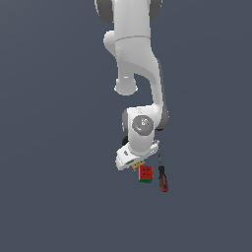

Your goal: Pick up a designated object from a clutter of objects.

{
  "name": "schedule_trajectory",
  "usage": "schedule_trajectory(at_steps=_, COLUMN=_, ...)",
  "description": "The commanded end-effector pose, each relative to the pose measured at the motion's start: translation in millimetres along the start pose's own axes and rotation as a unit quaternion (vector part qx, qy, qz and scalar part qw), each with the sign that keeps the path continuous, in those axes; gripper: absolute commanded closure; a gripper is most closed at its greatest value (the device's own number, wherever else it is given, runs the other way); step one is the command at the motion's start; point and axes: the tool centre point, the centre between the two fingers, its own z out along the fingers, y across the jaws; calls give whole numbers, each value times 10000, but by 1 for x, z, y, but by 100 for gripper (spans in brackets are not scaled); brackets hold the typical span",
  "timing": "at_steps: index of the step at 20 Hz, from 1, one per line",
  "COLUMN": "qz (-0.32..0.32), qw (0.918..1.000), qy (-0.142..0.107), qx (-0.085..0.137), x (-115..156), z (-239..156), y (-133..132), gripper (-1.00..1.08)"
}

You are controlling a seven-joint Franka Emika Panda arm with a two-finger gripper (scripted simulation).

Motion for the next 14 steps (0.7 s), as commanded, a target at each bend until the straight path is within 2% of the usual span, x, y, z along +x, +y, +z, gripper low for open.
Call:
schedule_trajectory(at_steps=1, qz=-1, qw=10000, qy=7, qx=-3, x=1, z=5, y=0, gripper=-92)
schedule_trajectory(at_steps=3, qz=-1, qw=10000, qy=7, qx=-3, x=1, z=6, y=1, gripper=-92)
schedule_trajectory(at_steps=4, qz=-1, qw=10000, qy=7, qx=-3, x=1, z=6, y=1, gripper=108)
schedule_trajectory(at_steps=14, qz=3, qw=10000, qy=6, qx=-6, x=1, z=5, y=1, gripper=108)
